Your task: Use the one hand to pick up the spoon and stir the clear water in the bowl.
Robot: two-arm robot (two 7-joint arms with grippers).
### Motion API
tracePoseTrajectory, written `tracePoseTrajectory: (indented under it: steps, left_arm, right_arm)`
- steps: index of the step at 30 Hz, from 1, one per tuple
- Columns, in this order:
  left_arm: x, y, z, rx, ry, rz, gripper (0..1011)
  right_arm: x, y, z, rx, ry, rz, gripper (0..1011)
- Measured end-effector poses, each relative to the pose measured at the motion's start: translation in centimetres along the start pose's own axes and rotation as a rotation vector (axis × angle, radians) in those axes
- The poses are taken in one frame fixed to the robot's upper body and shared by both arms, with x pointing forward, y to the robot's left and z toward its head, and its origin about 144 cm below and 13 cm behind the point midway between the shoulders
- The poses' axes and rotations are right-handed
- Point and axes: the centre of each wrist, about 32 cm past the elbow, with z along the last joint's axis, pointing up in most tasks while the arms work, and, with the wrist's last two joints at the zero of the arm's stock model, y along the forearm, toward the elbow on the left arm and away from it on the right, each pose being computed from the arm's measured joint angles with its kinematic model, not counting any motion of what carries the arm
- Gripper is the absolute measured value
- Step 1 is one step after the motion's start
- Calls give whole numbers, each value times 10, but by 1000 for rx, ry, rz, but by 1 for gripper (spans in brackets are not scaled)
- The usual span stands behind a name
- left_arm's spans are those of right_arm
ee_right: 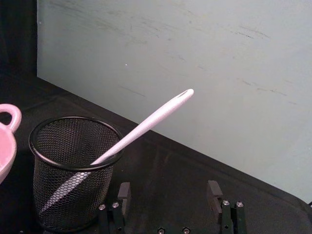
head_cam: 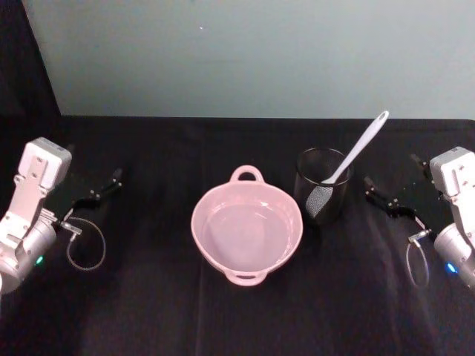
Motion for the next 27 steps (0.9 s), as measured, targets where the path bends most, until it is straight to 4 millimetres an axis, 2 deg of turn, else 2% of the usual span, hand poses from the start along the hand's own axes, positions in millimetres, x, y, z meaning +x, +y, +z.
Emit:
tracePoseTrajectory:
  steps: [27]
  left_arm:
    - [0, 0, 0, 0, 0, 0, 1011]
  right_arm:
    - [0, 0, 0, 0, 0, 0, 1002]
